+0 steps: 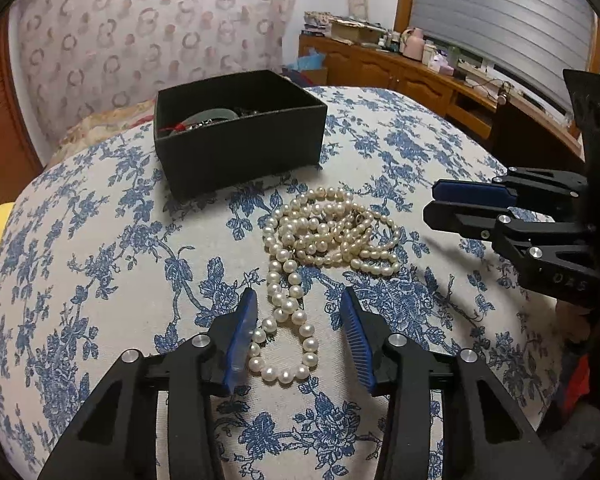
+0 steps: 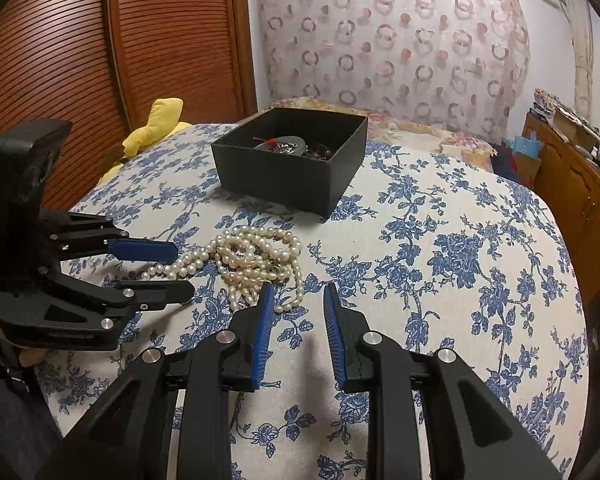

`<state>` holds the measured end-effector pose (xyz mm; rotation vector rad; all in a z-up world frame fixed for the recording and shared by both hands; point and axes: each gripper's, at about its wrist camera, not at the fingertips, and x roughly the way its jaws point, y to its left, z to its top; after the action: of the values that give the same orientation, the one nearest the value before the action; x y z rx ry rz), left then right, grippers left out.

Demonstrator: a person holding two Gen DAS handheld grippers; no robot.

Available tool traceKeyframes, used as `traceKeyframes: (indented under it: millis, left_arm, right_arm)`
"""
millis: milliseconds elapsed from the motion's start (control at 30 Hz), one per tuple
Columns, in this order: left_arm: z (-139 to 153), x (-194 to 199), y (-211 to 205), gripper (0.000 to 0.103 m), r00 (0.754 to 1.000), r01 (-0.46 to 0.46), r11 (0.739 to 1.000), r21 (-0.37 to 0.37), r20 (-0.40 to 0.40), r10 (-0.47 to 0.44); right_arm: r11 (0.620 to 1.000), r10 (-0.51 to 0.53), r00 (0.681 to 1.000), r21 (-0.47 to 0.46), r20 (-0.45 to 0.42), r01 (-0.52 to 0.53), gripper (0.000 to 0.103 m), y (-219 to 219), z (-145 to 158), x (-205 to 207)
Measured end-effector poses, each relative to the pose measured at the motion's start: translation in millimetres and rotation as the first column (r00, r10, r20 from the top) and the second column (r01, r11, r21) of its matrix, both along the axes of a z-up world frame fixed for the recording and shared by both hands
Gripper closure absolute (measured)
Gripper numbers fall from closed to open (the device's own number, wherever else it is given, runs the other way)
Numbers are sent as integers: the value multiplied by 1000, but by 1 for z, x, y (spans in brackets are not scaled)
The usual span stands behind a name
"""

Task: Organize jewelry
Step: 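Grasp the pearl necklace with the left tool and lift it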

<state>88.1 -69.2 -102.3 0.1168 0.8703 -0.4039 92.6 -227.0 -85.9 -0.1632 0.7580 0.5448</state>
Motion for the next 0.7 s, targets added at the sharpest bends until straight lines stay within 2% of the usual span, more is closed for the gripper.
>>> traceKeyframes:
  millis: [67, 100, 167, 333, 533, 700]
  left_arm:
    - [-1, 0, -1, 71, 1000, -5, 1000, 16, 9, 4]
    - [-1, 0, 0, 85, 1000, -3, 1000, 15, 10, 3]
    - [0, 0, 0, 96, 1000, 1, 1000, 11, 9, -2]
    - [16, -4, 8, 97, 998, -10, 999, -37, 55, 12]
    - [51, -5, 22, 97, 991, -30, 993, -115, 126, 45]
    - [78, -8, 33, 97, 981, -47, 989, -140, 180, 72]
  right_arm:
    - [1000, 3, 1000, -2, -2, -3, 75, 1, -1, 0]
    - [1000, 5, 1000, -2, -3, -5, 75, 2, -1, -1]
    - [1000, 8, 1000, -6, -6, -8, 75, 3, -3, 0]
    - [1000, 9, 1000, -10, -13, -9, 75, 3, -5, 1]
    - [1000, 10, 1000, -8, -14, -10, 75, 3, -5, 2]
    - [1000, 18, 1000, -12, -22, -19, 75, 5, -6, 4]
